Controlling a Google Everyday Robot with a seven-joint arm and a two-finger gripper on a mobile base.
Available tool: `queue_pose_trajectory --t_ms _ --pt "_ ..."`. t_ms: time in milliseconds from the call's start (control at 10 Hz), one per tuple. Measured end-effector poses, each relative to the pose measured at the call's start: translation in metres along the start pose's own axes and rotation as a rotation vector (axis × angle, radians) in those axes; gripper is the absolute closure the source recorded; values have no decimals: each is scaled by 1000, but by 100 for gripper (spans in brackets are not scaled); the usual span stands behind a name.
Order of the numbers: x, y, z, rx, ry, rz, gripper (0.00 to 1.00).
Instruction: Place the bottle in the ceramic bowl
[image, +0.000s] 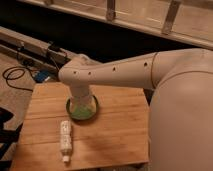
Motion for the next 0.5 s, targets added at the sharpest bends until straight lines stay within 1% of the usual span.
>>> queue_pose_trajectory --t_ms 300,400,500 --pt "-1 0 1 -4 -1 -4 35" --pt "-4 2 2 -19 -7 -30 35" --pt "-12 10 5 -41 -17 -94 35"
